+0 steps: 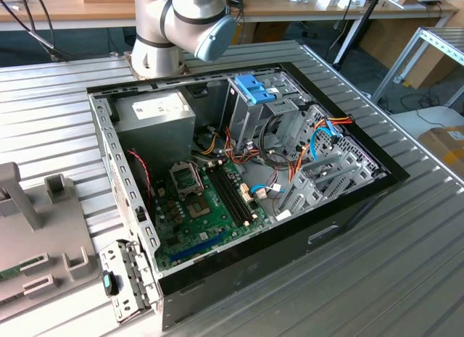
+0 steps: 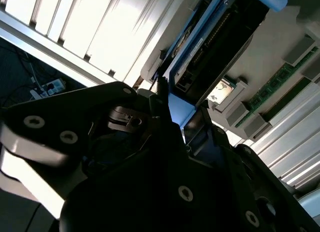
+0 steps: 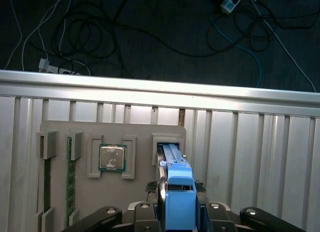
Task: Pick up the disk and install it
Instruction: 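Pick up the disk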
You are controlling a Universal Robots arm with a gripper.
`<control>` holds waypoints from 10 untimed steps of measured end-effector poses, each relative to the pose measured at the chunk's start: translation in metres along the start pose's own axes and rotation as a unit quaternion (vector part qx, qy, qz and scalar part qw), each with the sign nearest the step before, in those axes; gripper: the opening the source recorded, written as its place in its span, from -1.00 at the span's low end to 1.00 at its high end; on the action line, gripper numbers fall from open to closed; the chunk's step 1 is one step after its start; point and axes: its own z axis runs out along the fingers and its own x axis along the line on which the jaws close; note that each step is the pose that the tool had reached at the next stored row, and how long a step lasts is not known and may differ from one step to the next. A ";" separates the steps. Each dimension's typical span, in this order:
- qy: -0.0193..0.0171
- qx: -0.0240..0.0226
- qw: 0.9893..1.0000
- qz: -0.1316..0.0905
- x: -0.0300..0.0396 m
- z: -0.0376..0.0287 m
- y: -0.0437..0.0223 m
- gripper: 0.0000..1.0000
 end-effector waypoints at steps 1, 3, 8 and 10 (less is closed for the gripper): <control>0.000 0.000 1.000 0.000 0.0000 0.0000 0.0000 -0.25; 0.000 0.000 1.000 0.000 0.0000 0.0001 0.0000 -0.25; 0.000 0.000 1.000 0.000 0.0000 0.0001 0.0000 -0.25; 0.000 0.000 1.000 0.000 0.0000 0.0001 0.0000 -0.25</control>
